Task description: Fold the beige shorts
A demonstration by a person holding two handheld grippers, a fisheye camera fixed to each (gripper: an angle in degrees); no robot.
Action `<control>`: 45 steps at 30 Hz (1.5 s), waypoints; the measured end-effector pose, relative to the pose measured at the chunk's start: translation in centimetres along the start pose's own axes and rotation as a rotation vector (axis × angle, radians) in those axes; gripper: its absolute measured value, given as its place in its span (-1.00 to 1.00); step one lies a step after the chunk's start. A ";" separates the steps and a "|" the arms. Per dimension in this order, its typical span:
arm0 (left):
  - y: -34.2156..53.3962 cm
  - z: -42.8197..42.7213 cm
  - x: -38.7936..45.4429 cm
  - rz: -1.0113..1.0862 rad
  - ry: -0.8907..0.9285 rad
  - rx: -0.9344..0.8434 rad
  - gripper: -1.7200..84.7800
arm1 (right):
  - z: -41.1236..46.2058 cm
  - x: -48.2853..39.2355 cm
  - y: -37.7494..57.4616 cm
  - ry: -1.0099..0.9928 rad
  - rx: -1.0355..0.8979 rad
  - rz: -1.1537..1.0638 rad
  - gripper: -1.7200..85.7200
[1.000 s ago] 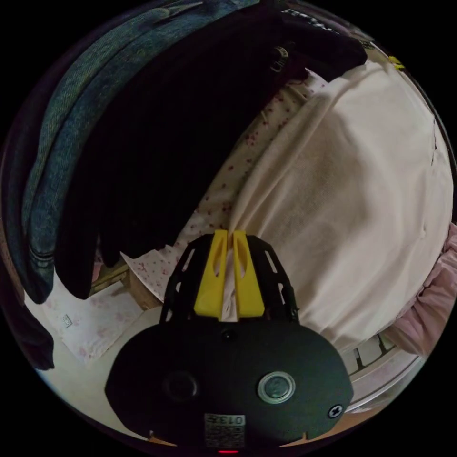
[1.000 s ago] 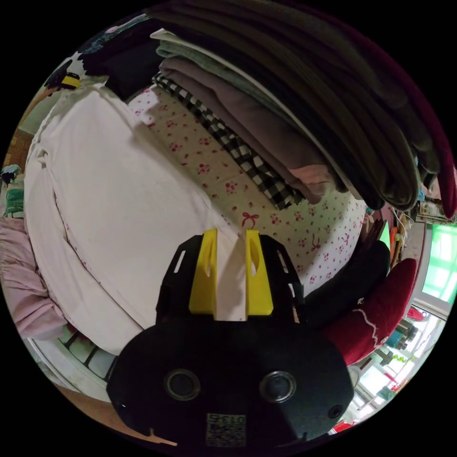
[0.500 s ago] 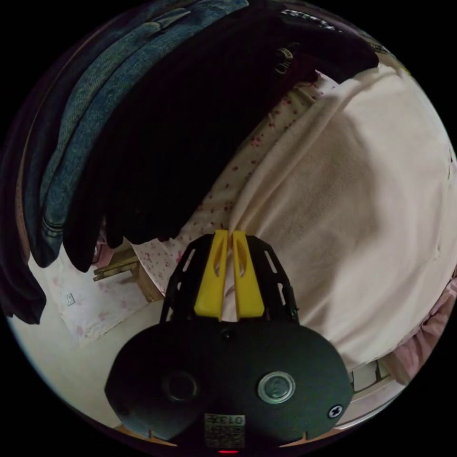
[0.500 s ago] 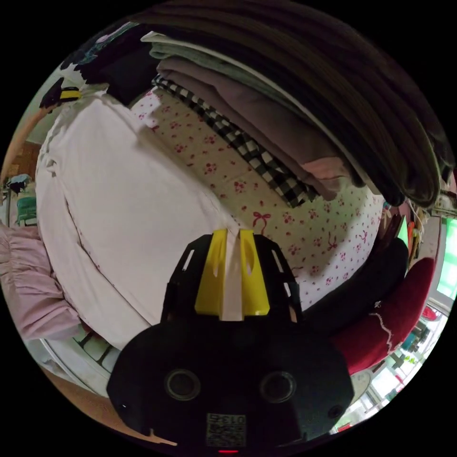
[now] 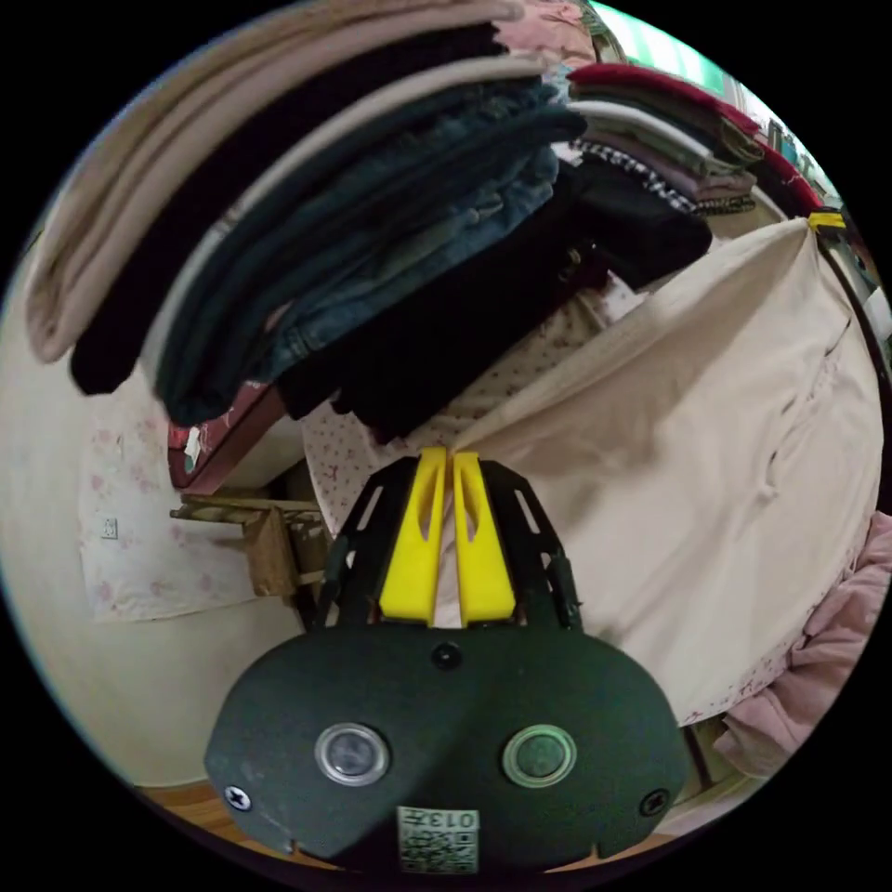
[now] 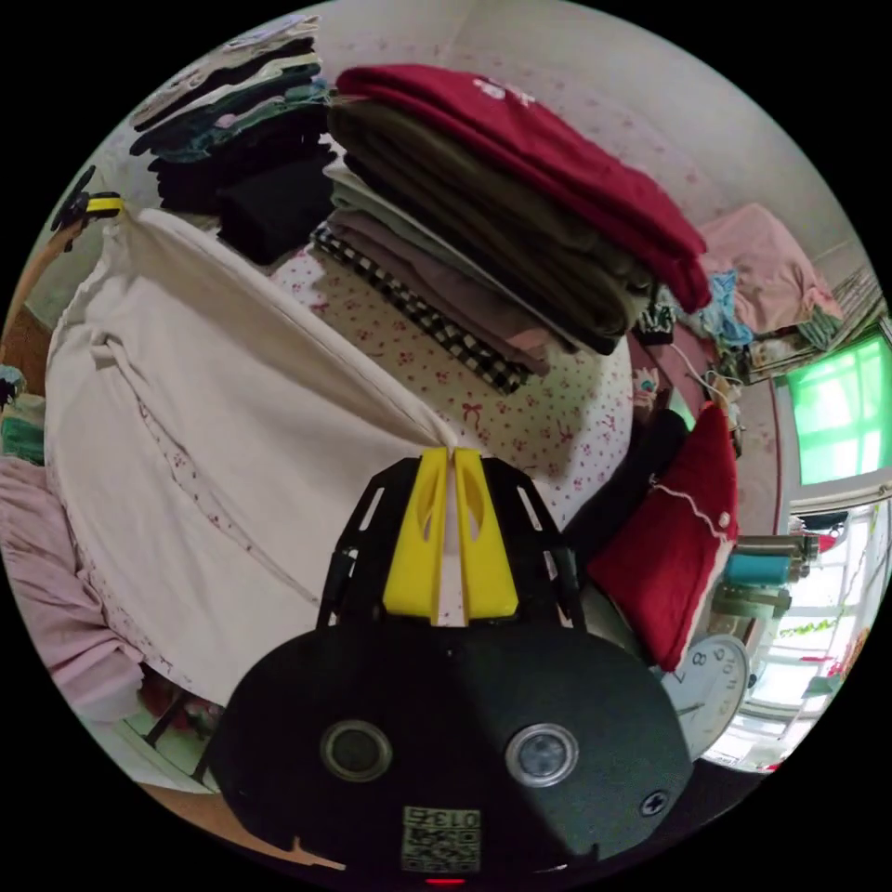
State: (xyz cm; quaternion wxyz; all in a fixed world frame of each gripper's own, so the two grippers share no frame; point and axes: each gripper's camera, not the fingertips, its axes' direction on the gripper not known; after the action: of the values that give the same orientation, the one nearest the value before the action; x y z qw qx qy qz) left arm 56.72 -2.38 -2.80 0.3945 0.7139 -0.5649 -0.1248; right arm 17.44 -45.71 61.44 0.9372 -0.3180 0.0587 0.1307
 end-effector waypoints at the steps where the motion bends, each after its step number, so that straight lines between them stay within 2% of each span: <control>1: 0.8 -0.8 0.0 -0.005 -0.001 0.016 -0.95 | -2.4 -0.8 1.8 0.025 0.028 0.004 -0.94; 6: 9.8 -7.9 0.8 -0.036 -0.012 0.144 -0.95 | -11.9 -4.6 11.0 0.093 0.152 0.065 -0.94; 10: 16.6 -11.5 2.7 -0.026 -0.003 0.171 -0.95 | -18.0 -10.1 19.7 0.156 0.183 0.128 -0.94; 14: 24.1 -11.9 5.7 -0.016 0.063 0.115 -0.95 | -19.9 -15.0 27.1 0.137 0.161 0.245 -0.94; 18: 29.7 -8.4 9.5 -0.006 0.101 -0.001 -0.95 | -17.9 -20.1 33.4 0.059 0.082 0.377 -0.94; 23: 32.4 -3.4 12.7 0.033 0.110 -0.114 -0.95 | -13.3 -24.2 36.4 0.041 -0.100 0.379 -0.93; 27: 32.5 -3.9 12.6 0.084 0.092 -0.123 -0.96 | -15.5 -23.7 37.4 0.016 -0.098 0.385 -0.94; 33: 34.6 -8.4 11.9 0.155 -0.010 -0.050 -0.96 | -21.9 -25.7 40.1 0.102 0.027 0.350 -0.94; 35: 35.5 -7.9 12.6 0.188 -0.034 -0.092 -0.96 | -21.7 -27.2 41.4 0.084 0.023 0.348 -0.94; 39: 37.2 -5.4 13.9 0.167 0.034 -0.163 -0.96 | -19.3 -28.5 43.3 0.024 -0.053 0.404 -0.94; 42: 37.5 -6.8 14.3 0.186 -0.005 -0.151 -0.96 | -20.8 -28.6 43.9 0.024 -0.039 0.417 -0.94; 45: 38.3 -9.2 13.8 0.169 0.001 -0.099 -0.96 | -22.9 -29.2 44.5 0.082 -0.016 0.336 -0.94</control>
State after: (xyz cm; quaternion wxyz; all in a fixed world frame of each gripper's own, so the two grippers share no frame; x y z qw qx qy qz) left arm 39.85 -12.93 33.92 0.4388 0.6435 -0.6159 -0.1184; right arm -23.77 -31.83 23.12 0.8965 -0.3161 0.1484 0.2728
